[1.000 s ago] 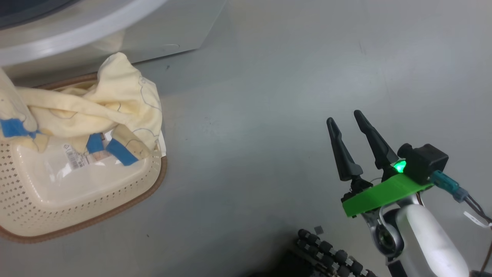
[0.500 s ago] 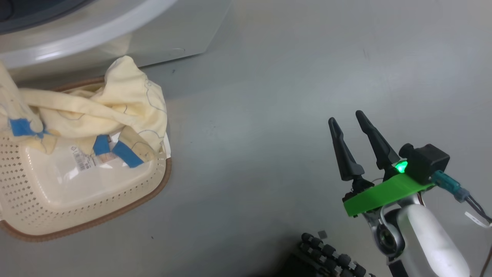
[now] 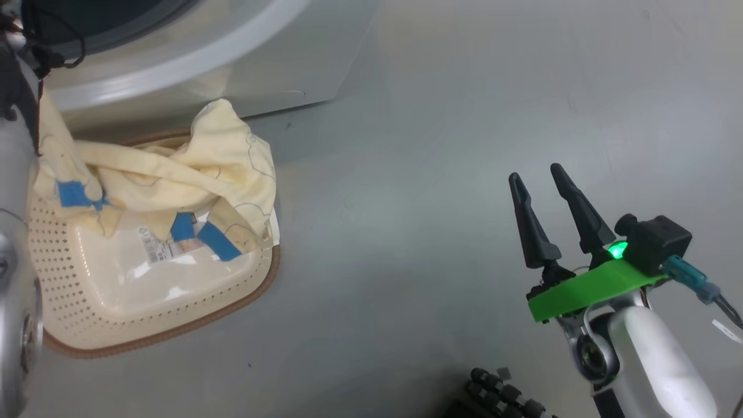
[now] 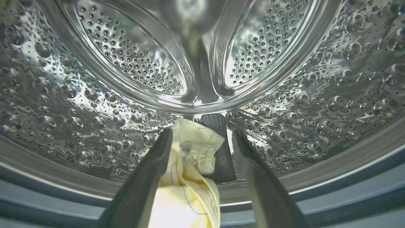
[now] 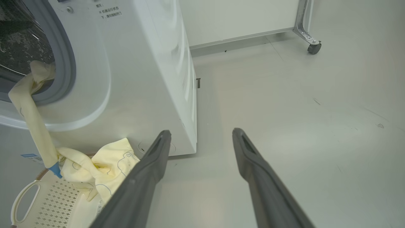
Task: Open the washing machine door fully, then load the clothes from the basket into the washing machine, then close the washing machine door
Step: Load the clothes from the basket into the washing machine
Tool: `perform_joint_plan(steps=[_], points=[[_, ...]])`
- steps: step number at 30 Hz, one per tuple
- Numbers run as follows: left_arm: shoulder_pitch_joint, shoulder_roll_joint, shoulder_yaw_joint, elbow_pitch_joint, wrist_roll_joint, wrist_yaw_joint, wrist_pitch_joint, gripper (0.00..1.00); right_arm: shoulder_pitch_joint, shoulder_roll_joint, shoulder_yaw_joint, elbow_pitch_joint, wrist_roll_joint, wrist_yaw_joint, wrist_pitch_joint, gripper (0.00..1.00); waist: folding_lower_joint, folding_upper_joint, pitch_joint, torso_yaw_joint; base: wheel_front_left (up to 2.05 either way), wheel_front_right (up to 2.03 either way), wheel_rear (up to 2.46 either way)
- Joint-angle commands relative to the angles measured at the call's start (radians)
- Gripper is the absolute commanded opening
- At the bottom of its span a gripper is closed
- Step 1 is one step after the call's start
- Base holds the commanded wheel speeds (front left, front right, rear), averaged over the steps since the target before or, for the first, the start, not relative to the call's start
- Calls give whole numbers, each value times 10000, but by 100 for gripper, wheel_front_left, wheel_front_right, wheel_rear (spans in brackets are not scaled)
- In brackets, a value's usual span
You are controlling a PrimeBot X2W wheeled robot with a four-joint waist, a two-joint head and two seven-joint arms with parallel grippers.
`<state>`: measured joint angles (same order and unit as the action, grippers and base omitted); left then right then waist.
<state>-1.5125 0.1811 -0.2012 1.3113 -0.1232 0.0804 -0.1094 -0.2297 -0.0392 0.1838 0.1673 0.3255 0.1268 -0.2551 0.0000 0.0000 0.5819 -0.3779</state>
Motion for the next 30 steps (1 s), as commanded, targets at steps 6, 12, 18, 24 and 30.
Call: perform_joint_plan(steps=[6, 12, 18, 24, 30], points=[[683, -107, 214, -259, -490, 31, -880, 100, 302, -110, -221, -217, -232, 39, -67, 100, 0, 0, -827, 464, 0, 0, 0], [1569, -235, 331, -313, -758, -177, -1341, 100, 464, -110, -530, -193, -437, 39, -67, 100, 0, 0, -1592, 750, 0, 0, 0], [2671, -507, 374, -852, -940, -268, -1511, 100, 713, -110, -962, -230, -717, 39, -67, 100, 0, 0, -2407, 1139, 0, 0, 0], [4166, -775, 406, -2365, -988, -270, -1520, 100, 999, -110, -1337, -274, -945, 39, -67, 100, 0, 0, -3029, 1497, 0, 0, 0], [5687, -1051, 349, -3809, -996, -309, -1522, 100, 1331, -110, -1638, -335, -1172, 39, -67, 100, 0, 0, -3543, 1865, 0, 0, 0]])
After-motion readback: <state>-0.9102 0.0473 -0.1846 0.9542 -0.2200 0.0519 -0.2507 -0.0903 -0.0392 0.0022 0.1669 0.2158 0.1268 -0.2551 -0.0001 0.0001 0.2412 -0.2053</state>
